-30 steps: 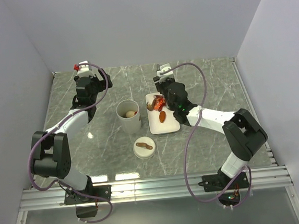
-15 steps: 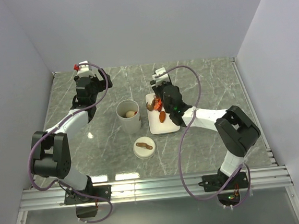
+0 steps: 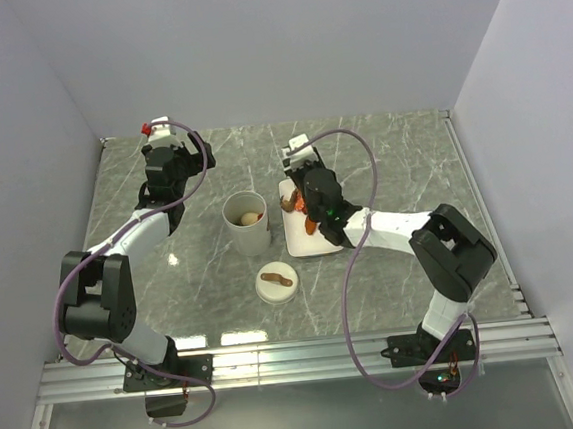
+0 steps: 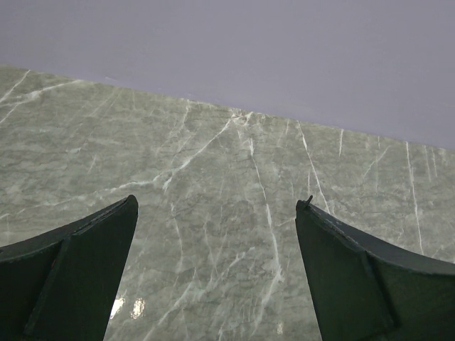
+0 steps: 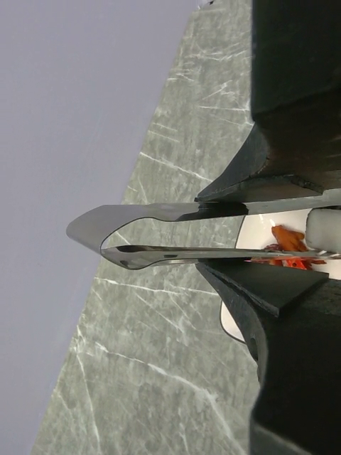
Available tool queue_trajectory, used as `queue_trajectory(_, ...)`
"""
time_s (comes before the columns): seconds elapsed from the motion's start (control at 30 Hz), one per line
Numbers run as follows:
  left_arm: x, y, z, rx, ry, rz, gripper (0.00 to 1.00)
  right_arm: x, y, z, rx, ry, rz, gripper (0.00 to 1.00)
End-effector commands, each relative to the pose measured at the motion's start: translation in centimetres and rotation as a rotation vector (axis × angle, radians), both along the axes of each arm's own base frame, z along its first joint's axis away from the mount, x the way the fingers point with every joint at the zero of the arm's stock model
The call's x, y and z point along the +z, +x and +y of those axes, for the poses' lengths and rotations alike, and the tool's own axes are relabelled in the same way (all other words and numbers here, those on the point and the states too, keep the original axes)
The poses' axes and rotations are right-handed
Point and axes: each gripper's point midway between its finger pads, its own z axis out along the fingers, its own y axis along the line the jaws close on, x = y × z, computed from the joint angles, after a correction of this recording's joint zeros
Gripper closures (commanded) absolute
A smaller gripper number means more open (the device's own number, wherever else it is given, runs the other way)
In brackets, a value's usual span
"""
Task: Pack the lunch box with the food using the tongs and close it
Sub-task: Pick up the food using the clamp, then place the food into the lunch box
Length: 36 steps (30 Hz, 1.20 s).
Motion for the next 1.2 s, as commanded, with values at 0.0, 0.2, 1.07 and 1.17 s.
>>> queue_trajectory(0.0, 2.5, 0.6, -0.3, -0.009, -0.006, -0.062, 0.01, 5.0, -0.2, -0.3, -0.030, 0.028, -0.099, 0.70)
queue_trajectory(0.2, 2.4, 0.6, -0.3, -0.009, -0.005, -0.060, 0.00, 9.1, -1.2, -0.8, -0.007, 0.054, -0.171, 0.71)
queue_trajectory(1.07, 2.5, 0.7, -0.2, -0.003, -0.004, -0.062, 0.01, 21.9, -12.1, 11.1, 0.939, 0.408, -0.274, 0.72)
queue_trajectory(1.17, 2.5, 0.7, -0.2, -0.003, -0.004, -0.062, 0.01, 21.8, -13.0, 11.8, 1.011, 0.408, -0.255, 0.72)
